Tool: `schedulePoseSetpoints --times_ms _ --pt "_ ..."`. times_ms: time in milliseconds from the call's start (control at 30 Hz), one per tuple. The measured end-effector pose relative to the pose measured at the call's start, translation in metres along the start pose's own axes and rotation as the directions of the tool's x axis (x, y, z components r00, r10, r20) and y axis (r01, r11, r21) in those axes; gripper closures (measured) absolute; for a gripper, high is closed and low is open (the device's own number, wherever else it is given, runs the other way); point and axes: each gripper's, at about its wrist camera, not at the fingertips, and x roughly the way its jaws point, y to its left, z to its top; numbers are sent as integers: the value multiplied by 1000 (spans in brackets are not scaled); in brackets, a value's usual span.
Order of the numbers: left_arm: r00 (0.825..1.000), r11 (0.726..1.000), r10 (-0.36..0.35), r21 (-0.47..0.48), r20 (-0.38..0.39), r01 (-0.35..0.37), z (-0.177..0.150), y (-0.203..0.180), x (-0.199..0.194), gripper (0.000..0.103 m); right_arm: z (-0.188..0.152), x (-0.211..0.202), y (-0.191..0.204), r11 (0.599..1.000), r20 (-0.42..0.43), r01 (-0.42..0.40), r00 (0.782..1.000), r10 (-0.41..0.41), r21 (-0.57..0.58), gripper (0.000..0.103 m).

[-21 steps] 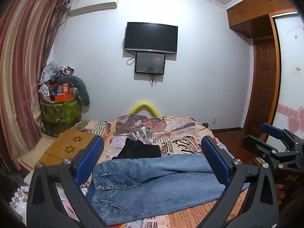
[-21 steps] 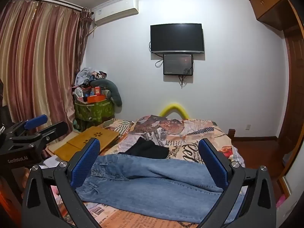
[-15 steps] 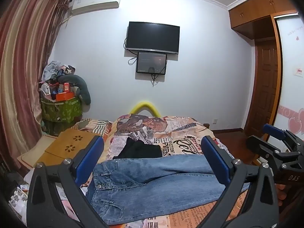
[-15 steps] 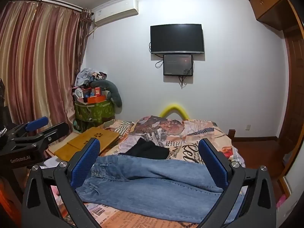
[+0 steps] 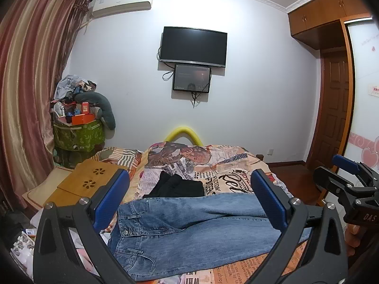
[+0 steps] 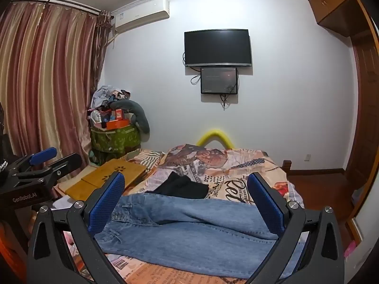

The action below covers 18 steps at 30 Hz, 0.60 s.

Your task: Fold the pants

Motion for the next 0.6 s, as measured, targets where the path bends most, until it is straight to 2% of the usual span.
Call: schedulePoseSetpoints --times_ms 600 --pt "1000 1000 0 28 9 0 -3 -3 -2 0 -2 1 0 1000 1 -1 1000 1 7 0"
